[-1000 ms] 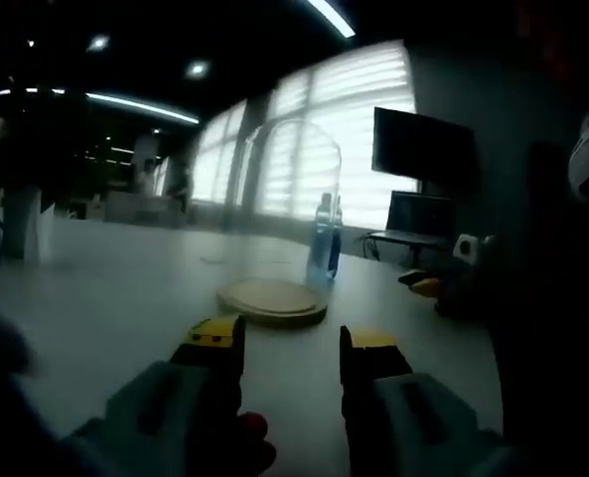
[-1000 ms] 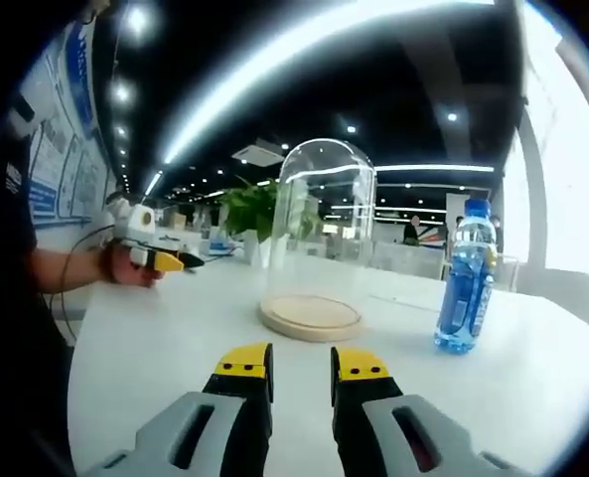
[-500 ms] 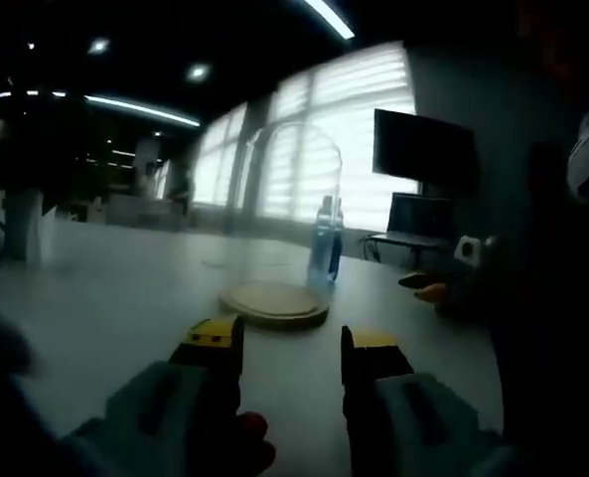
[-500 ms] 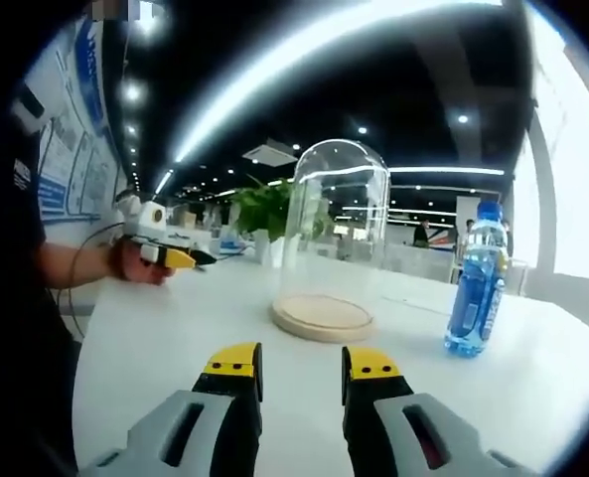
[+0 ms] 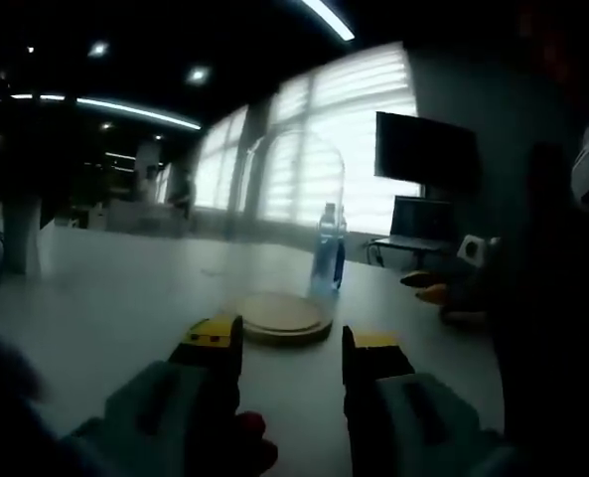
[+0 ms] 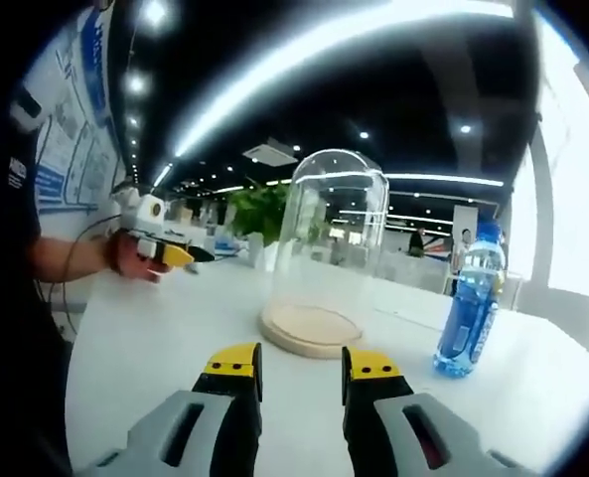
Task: Open the cover put in the Mizone put the cover back on
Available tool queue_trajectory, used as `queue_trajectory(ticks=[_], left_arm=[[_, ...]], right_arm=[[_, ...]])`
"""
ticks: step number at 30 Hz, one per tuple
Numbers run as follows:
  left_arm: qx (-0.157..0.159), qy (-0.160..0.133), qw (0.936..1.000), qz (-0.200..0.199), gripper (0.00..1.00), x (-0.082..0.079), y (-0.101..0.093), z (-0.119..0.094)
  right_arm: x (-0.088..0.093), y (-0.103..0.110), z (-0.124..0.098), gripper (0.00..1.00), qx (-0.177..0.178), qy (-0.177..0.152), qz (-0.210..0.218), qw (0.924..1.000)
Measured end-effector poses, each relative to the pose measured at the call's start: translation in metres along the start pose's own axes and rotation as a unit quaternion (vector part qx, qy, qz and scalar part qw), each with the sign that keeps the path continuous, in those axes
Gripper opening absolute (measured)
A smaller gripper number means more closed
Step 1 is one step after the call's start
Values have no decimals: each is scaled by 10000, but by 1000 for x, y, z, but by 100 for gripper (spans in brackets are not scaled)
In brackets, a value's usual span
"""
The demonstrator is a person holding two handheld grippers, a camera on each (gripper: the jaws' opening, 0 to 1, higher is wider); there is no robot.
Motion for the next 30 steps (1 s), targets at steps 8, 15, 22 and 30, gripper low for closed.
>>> queue_trajectory(ticks=[8, 15, 22, 30], left_arm=[[115, 71, 9996, 236, 31, -15, 7, 14], [133, 47, 9990, 424, 34, -26, 16, 29], [279, 58, 9980, 560, 34, -33, 23, 43], [296, 153, 9981, 518, 34, -31, 38, 53]], right_arm=[[-9, -14, 10, 26, 143, 54, -277, 9995], [-20, -20, 20, 30, 71, -65, -268, 9996], [-24, -28, 30, 31, 20, -44, -383, 9993], [-28, -31, 36, 33, -133, -41, -375, 9992]])
Point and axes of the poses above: the point that each gripper's makers call its tool centre point, and the gripper's own axes: z roughly forward along the fingers, y roughly to its left, x roughly out of its underside, the point moved 10 cm from there along -z, roughly backward along the fingers, and after that the axes turned 9 degrees about -y, right-handed, at the moved point
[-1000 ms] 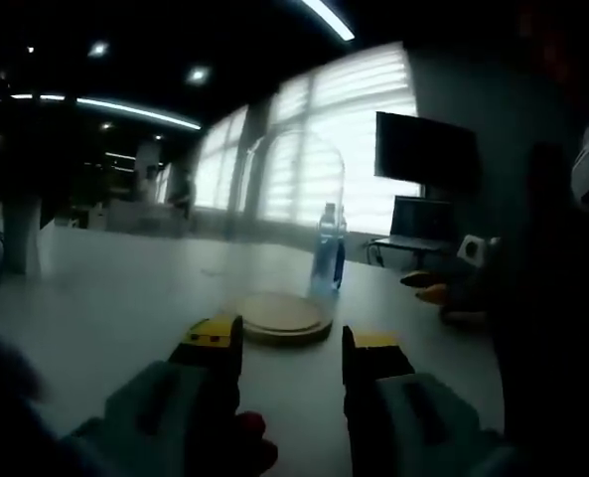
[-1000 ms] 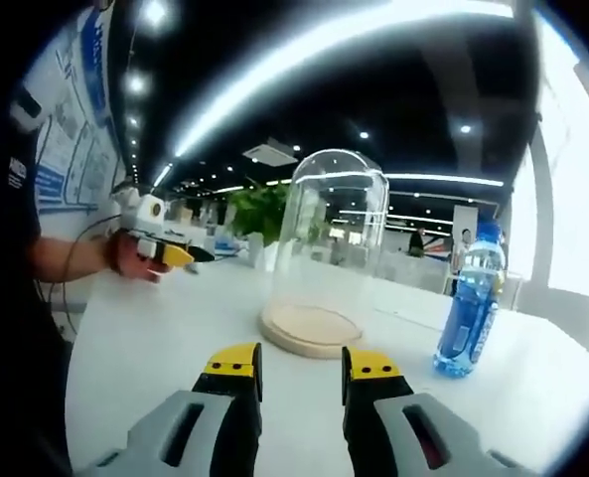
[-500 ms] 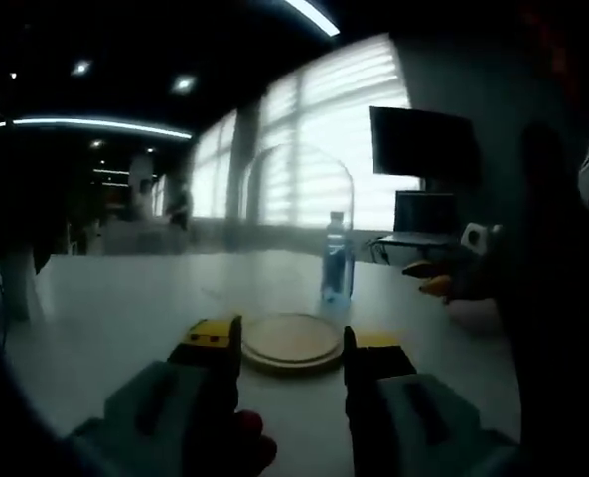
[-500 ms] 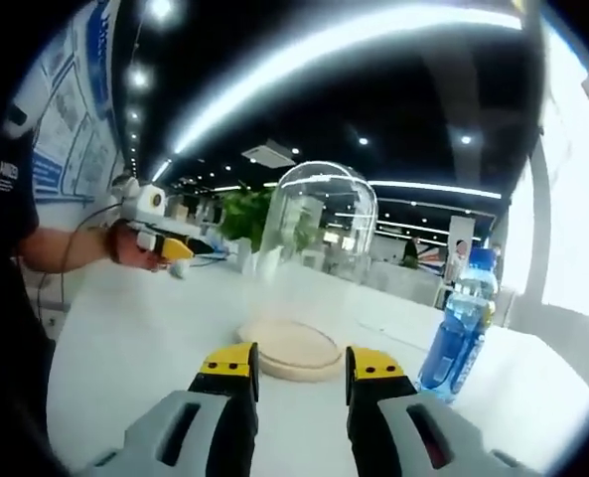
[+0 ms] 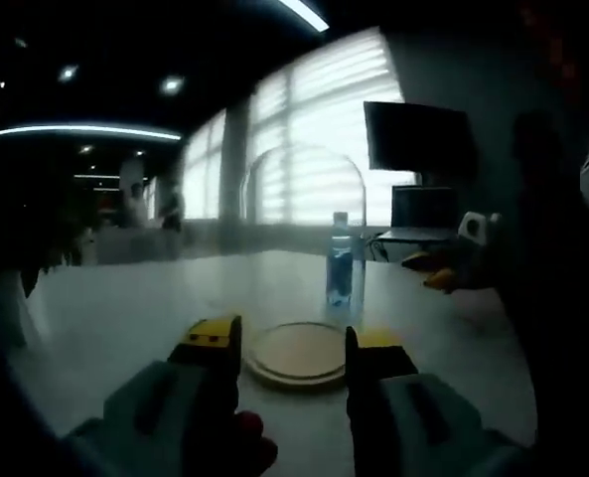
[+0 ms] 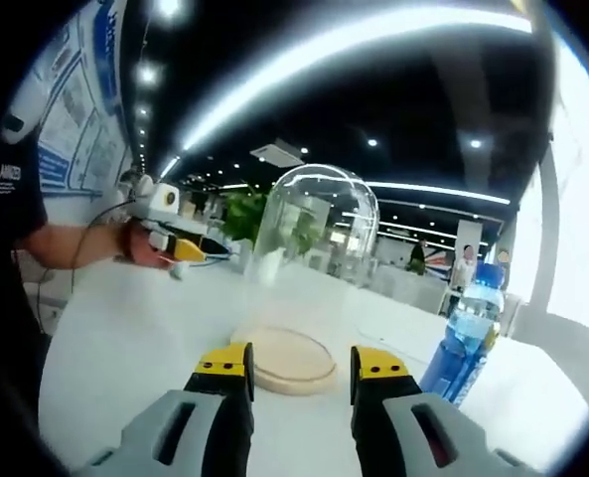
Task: Open the cover put in the Mizone put the cover back on
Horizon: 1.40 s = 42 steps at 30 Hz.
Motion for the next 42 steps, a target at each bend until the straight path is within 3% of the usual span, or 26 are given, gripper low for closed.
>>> queue_trajectory(ticks=[13, 26, 37, 40, 42], left_arm=[[180, 158, 9997, -24, 33, 1, 7, 8], [239, -152, 9993, -245, 44, -8, 11, 23], [314, -235, 9991, -177, 52, -16, 13, 41], [451, -180, 9987, 141, 52, -19, 12, 45], [461, -117, 9988, 111, 52, -21, 11, 48]], right_arm=[[-7, -6, 6, 36, -117, -133, 162, 9997], [-7, -14, 21, 42, -261, -374, 746, 9962], [-14, -21, 41, 45, -423, -545, 987, 9927], [-17, -28, 47, 47, -461, -622, 1088, 9910], [-19, -34, 51, 48, -479, -646, 1149, 9901]])
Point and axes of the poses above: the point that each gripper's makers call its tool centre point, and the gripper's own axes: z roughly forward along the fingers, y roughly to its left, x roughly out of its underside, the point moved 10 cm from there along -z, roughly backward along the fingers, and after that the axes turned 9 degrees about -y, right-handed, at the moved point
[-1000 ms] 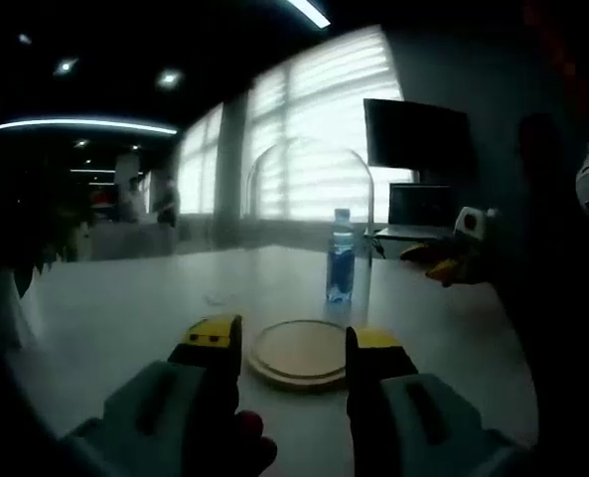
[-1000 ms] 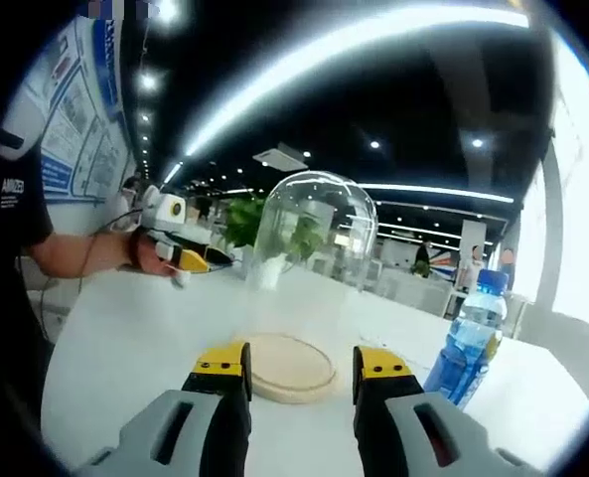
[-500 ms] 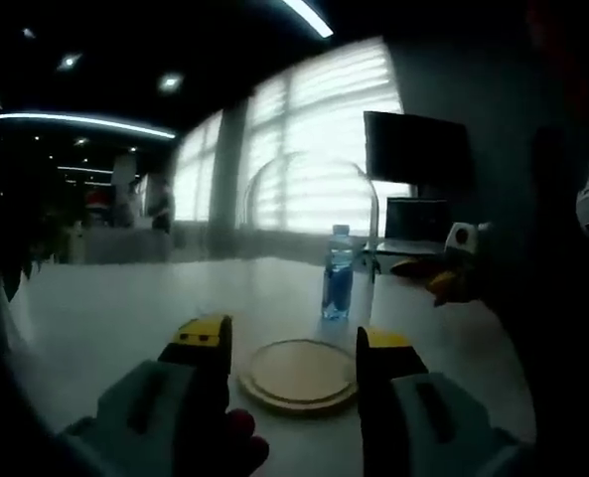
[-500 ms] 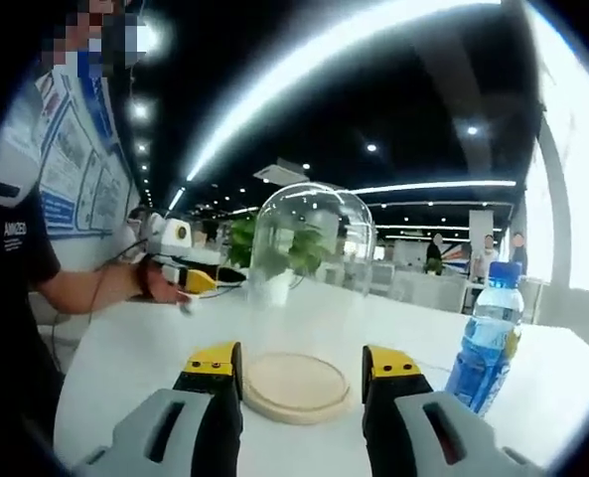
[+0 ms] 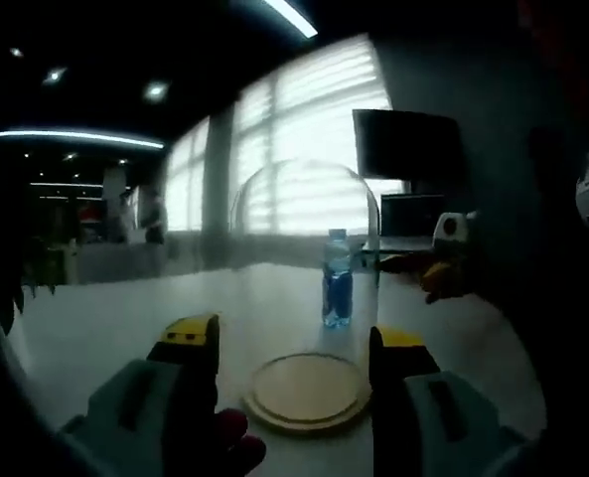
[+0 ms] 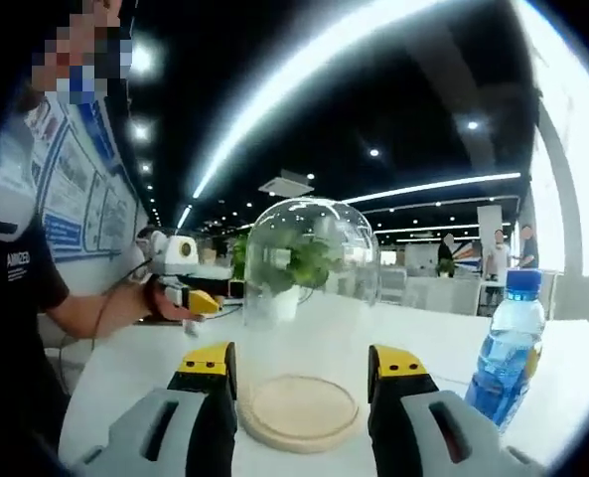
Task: Open the cover put in the Mizone put the cover back on
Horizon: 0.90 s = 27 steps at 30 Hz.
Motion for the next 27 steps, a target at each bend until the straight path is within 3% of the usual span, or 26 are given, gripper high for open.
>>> queue_trajectory(ticks=[12, 16, 20, 27], left_arm=[[264, -37, 9993, -277, 53, -17, 5, 13], [363, -6, 9982, -477, 56, -17, 8, 18], [457, -66, 9971, -611, 59, -19, 8, 22], [484, -66, 9980, -405, 52, -19, 14, 30]], right_arm=[[-9, -13, 17, 53, -130, -17, 12, 9999], [-12, -13, 23, 56, -157, -168, 241, 9994], [-8, -12, 30, 58, -237, 38, 76, 9997], [-4, -22, 43, 58, -245, 82, 202, 9995]])
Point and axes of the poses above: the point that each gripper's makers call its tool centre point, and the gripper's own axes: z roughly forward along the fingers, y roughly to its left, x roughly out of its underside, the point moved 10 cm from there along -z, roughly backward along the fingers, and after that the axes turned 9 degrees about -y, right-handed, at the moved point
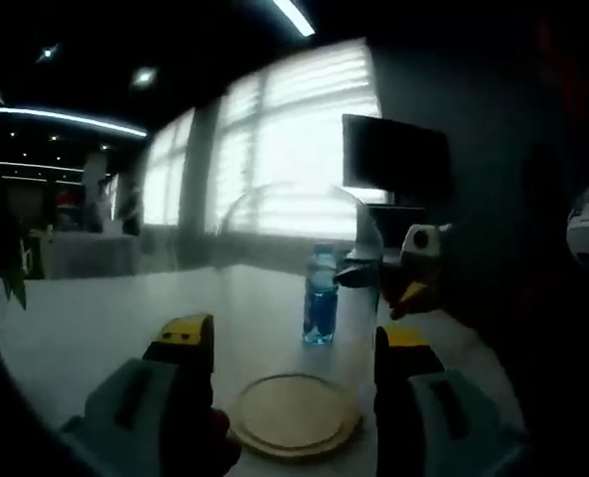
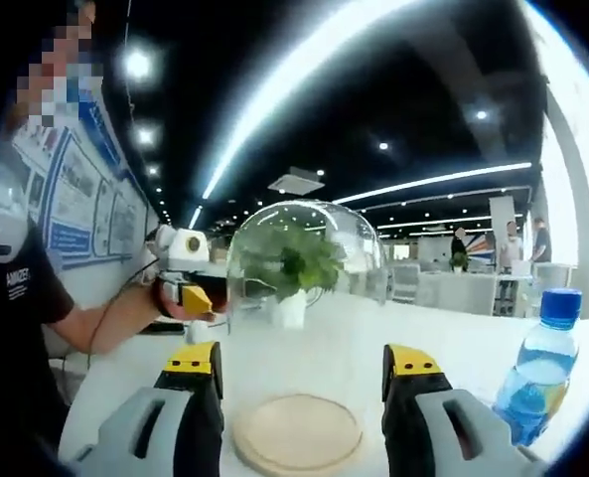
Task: Open the cover put in the Mizone put the cover back on
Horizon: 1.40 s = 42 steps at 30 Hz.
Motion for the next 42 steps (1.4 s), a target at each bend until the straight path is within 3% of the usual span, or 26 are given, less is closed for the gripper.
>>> queue_trajectory(ticks=[6, 10, 15, 20, 22, 27, 31, 42], left_arm=[[101, 91, 9999, -60, 53, -4, 7, 9], [143, 49, 9999, 13, 60, -5, 14, 13], [266, 156, 9992, -239, 63, -5, 23, 18], [568, 159, 9983, -39, 54, -3, 21, 19], [581, 309, 9978, -37, 54, -1, 21, 21], [656, 341, 9973, 16, 57, -4, 22, 24], [881, 357, 9944, 462, 54, -7, 21, 26], [874, 408, 9949, 303, 53, -9, 23, 26]], right_arm=[[-1, -6, 12, 57, -118, 64, 59, 9999], [0, -8, 21, 59, -247, 49, 87, 9996], [0, -9, 25, 60, -507, 196, -18, 9985], [-2, -14, 25, 60, -698, 203, 32, 9974], [-1, -15, 27, 61, -792, 300, -47, 9964], [-7, -17, 37, 67, -938, 446, -244, 9943], [-11, -17, 43, 71, -1003, 412, -251, 9938], [-11, -22, 51, 74, -1100, 324, -50, 9934]])
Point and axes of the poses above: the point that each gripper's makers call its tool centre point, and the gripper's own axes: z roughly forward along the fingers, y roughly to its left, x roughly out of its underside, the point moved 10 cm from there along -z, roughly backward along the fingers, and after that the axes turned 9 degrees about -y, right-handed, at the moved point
